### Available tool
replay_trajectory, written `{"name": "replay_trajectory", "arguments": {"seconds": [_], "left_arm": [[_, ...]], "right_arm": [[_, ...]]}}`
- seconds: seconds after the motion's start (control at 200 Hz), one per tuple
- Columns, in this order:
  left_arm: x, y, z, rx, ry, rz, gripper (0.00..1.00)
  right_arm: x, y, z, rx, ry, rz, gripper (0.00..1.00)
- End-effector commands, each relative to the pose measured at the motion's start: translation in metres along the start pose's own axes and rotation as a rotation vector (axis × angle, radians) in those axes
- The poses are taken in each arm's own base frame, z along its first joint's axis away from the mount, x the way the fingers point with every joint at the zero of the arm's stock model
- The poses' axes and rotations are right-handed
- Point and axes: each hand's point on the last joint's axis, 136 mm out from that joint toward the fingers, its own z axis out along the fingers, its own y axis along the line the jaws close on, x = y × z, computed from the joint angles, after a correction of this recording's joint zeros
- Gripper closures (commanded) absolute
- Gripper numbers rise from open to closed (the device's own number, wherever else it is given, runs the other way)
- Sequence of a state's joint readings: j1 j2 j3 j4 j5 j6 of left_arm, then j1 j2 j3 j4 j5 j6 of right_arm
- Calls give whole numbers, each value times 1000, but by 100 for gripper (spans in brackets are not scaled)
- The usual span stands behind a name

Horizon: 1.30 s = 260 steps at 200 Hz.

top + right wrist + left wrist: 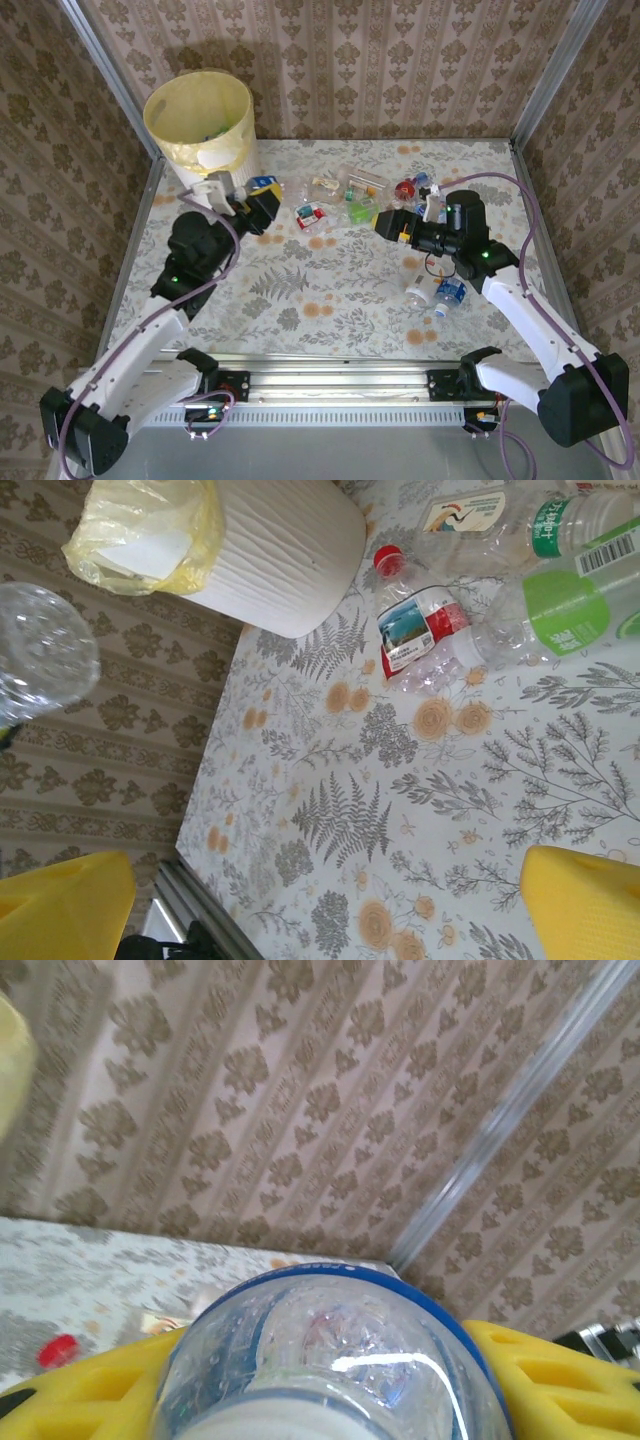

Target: Throw the plastic bottles in the bin

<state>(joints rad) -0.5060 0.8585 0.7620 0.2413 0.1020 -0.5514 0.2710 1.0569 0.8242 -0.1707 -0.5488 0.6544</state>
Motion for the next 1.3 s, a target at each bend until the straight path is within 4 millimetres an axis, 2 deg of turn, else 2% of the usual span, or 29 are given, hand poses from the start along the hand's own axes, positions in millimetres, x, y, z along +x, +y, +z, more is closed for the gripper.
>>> {"name": "replay_trajectory", "arguments": {"seconds": [0.0,0.03,0.12,0.315,0.555,0.8,0.915,1.085,1.225,1.295], "left_arm": [[-21,-5,-14,-7,5,90,66],[-30,2,-17,-34,-10,106,66],[-50,1,-25,-50,-34,162,66],[-101,-23,-39,-35,-120,338,66],[-165,-37,-55,-107,-225,526,65],[-214,-30,-65,-225,-309,663,66],[-228,-25,-66,-254,-358,688,66],[-240,-12,-61,-275,-403,688,66],[-244,5,-44,-279,-379,659,65],[-244,26,-27,-305,-324,629,64]], "right_arm": [[6,-7,-5,35,1,-35,0],[7,-7,-4,36,3,-35,0],[9,-10,-4,42,11,-33,0],[13,-15,-3,57,24,-34,0],[17,-19,-4,77,31,-32,0],[21,-25,-4,99,43,-28,0],[22,-28,-4,112,47,-27,0],[25,-31,-5,130,60,-28,0],[27,-32,-7,140,67,-36,0],[29,-33,-9,147,72,-38,0]]}}
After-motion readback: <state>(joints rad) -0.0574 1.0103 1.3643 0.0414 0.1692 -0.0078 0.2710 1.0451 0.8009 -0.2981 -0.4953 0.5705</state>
